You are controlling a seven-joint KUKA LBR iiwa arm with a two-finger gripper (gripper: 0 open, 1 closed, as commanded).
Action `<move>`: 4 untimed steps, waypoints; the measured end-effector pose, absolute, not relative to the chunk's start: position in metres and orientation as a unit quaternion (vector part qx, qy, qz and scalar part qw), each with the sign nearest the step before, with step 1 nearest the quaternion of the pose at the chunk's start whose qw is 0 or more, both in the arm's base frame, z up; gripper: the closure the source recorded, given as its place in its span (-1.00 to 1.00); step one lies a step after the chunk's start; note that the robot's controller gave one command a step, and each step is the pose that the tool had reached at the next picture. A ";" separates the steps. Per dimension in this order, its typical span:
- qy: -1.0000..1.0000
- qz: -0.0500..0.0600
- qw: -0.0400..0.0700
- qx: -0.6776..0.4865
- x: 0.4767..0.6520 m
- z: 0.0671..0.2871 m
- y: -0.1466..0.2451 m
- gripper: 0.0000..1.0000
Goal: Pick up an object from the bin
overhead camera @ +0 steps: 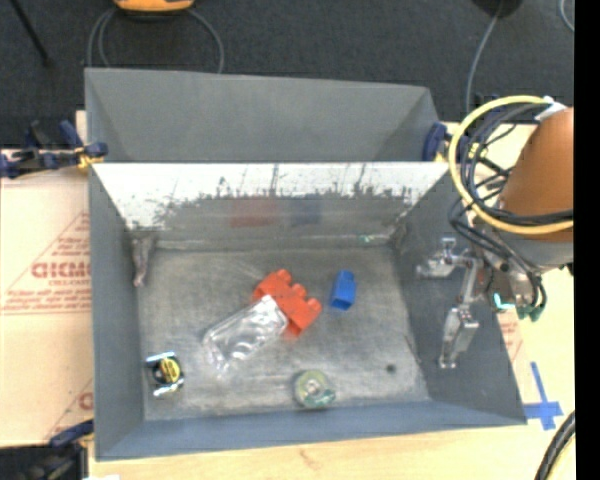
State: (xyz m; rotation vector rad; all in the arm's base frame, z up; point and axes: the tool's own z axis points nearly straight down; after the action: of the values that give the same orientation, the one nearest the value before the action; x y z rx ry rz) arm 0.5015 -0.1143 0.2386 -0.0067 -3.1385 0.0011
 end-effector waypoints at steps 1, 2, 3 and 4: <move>-0.993 -0.001 0.002 -0.118 0.512 0.113 -0.041 -1.00; -0.989 -0.002 -0.004 -0.149 0.566 0.109 0.008 -1.00; -0.990 0.001 -0.007 -0.138 0.565 0.073 0.037 -1.00; -0.991 0.000 -0.015 -0.136 0.570 0.077 0.036 1.00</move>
Offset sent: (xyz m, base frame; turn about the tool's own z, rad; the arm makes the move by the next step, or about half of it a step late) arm 0.0110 0.0720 -0.1224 0.2353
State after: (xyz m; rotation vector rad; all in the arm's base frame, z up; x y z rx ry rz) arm 0.5698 0.0356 0.0772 -0.4314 -3.1420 0.0004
